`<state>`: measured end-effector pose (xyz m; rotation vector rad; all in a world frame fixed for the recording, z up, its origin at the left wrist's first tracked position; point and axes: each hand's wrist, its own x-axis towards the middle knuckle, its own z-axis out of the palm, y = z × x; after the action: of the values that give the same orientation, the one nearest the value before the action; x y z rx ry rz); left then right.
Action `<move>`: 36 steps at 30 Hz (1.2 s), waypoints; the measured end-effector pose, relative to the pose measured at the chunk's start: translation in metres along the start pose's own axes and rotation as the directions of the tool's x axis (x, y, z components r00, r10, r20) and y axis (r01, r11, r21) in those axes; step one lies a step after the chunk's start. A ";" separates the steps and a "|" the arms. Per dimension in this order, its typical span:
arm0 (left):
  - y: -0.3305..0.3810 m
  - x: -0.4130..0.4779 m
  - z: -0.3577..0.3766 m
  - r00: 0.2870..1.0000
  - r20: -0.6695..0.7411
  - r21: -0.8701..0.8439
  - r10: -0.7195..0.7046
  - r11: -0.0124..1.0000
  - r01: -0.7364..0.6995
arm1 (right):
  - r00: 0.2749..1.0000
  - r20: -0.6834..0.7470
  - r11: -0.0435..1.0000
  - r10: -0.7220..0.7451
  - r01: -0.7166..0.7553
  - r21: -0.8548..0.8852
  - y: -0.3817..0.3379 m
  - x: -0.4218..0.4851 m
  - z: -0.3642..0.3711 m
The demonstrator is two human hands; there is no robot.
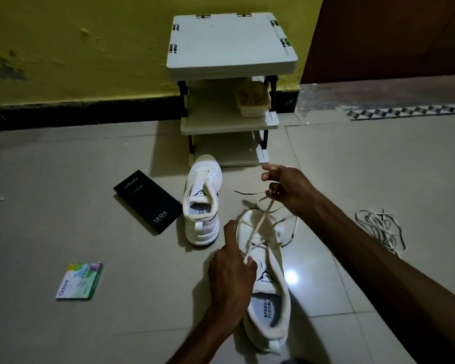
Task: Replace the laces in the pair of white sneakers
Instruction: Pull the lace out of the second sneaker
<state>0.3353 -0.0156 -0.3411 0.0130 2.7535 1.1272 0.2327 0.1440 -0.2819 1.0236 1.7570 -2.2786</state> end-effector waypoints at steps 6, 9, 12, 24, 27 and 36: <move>-0.005 0.006 0.005 0.997 -0.067 -0.044 -0.041 0.998 0.038 | 0.997 -0.001 0.952 -0.083 0.079 -0.294 0.005 -0.020 -0.018; -0.006 0.012 0.007 0.995 -0.102 -0.070 -0.022 0.997 0.015 | 0.989 0.081 0.837 -0.125 0.149 -0.526 0.018 -0.029 -0.027; -0.007 0.016 0.007 0.995 -0.095 -0.065 -0.010 0.998 0.004 | 0.976 0.217 0.716 0.004 0.149 -0.682 0.037 -0.035 -0.032; -0.002 0.015 0.001 1.000 -0.019 -0.020 -0.005 1.000 0.004 | 0.917 0.216 0.141 -0.336 0.276 -0.951 0.078 -0.028 0.015; -0.002 0.014 0.001 0.999 -0.018 -0.006 0.037 0.999 -0.037 | 0.893 0.295 0.066 -0.340 0.336 -0.940 0.078 -0.017 0.018; -0.004 0.020 0.001 0.993 0.020 0.051 0.116 0.992 -0.117 | 0.620 0.037 0.501 -0.784 0.666 -0.552 -0.023 -0.042 0.022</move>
<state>0.3164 -0.0163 -0.3481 0.1911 2.7977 1.0769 0.2452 0.1192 -0.2376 0.4346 3.1625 -1.7656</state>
